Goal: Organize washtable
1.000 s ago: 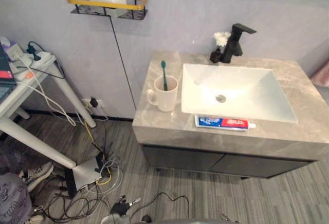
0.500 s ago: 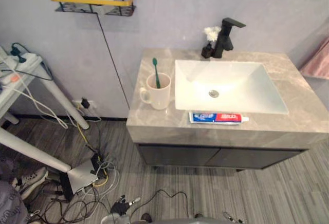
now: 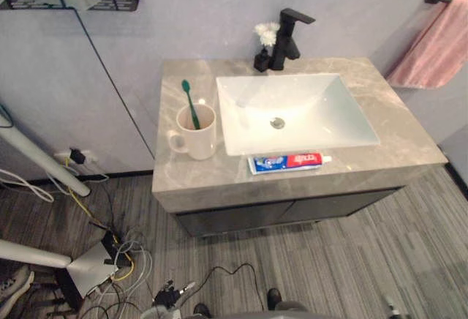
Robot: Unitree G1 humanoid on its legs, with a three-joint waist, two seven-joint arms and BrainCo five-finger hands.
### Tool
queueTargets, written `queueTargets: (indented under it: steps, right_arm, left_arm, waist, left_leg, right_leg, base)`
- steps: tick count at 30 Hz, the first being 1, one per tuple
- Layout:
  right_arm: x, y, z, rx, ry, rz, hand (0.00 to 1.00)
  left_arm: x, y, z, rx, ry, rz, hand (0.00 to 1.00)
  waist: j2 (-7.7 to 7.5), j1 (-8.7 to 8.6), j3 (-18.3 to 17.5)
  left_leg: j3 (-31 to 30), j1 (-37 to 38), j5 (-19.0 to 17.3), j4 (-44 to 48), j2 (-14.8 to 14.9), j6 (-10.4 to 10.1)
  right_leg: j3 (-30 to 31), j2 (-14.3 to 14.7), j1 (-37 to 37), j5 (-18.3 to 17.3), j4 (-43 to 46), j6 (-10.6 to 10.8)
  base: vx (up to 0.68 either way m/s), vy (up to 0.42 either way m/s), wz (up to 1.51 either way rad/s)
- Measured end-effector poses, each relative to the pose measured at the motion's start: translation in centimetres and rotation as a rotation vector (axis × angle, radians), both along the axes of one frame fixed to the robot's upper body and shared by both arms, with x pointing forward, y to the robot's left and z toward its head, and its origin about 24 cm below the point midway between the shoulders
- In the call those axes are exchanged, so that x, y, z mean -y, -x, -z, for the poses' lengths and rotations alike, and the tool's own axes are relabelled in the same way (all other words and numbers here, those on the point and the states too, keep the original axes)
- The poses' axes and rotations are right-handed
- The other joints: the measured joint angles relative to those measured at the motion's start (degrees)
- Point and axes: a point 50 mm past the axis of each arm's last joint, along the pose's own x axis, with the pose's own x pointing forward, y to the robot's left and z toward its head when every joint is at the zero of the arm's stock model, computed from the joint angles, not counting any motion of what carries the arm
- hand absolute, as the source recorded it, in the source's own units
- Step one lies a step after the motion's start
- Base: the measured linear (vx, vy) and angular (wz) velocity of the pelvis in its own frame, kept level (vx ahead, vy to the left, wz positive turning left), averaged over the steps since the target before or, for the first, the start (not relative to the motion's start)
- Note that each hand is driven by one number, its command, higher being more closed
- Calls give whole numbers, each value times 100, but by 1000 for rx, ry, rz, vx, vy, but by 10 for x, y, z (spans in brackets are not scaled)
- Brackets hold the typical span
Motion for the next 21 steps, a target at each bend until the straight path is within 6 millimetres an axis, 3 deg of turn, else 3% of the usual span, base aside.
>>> queueTargets:
  steps: [1,2,4,5,7,10,12,15,17,21]
  right_arm:
    - [9,0,-6,18,32,21,0]
    - [34,0,-26,74,138,93,0]
    - [52,-2,-43,120,218,148,0]
    - [73,-7,-67,177,320,194,0]
    - [94,-19,-99,260,451,223,0]
    - [119,-25,-146,355,627,291,0]
    - [133,-43,-176,417,716,306,0]
    - [138,-80,-216,504,821,245,0]
    - [134,-116,-245,531,908,109,0]
    - [101,-171,-310,640,1133,-167,0]
  left_arm:
    - [-1,1,0,0,1,-9,0]
    - [-1,2,0,-1,2,-19,0]
    - [-1,3,1,-3,3,-23,0]
    - [0,5,1,-8,3,-27,0]
    - [0,12,2,-21,3,-31,0]
    - [3,18,3,-33,11,-34,0]
    - [4,18,4,-36,14,-27,0]
    - [5,17,3,-36,8,2,0]
    - [5,15,3,-34,4,34,0]
    - [7,12,3,-27,4,67,0]
  waist:
    - [-4,-3,-2]
    - [-1,-8,-21]
    - [7,-23,-67]
    - [10,-61,-112]
    - [-17,-143,-186]
    - [59,-142,-378]
    - [72,-140,-425]
    - [69,-137,-443]
    - [70,-119,-456]
    - [81,-88,-462]
  left_leg:
    - [11,0,-4,-2,-11,-2]
    - [17,-19,-7,-35,-50,-6]
    - [16,-51,-6,-37,-74,-5]
    - [9,-48,-3,-38,-108,-2]
    - [-59,-57,2,-39,-159,4]
    - [-235,-111,21,-39,-256,34]
    - [-381,-171,61,-38,-315,94]
    - [-576,-203,94,-37,-384,143]
    - [-684,-227,115,-36,-419,176]
    - [-916,-255,158,-34,-444,241]
  right_leg:
    - [-1,-10,-2,0,8,0]
    - [-5,-50,-60,-3,15,0]
    - [-17,-75,-93,-6,22,1]
    - [-30,-102,-94,-26,21,-3]
    - [-97,-152,-81,-87,27,20]
    - [-252,-233,-70,-144,65,32]
    - [-383,-297,-51,-148,63,26]
    - [-580,-373,35,-153,50,16]
    - [-672,-404,76,-155,46,12]
    - [-956,-434,196,-156,26,7]
  base:
    - [-137,-38,-15]
    - [-113,-31,-7]
    - [-103,-30,-3]
    - [-70,-27,-1]
    - [-58,-23,10]
    - [-14,-5,27]
    - [4,3,38]
    - [-6,5,35]
    - [-1,3,31]
    - [15,-13,29]
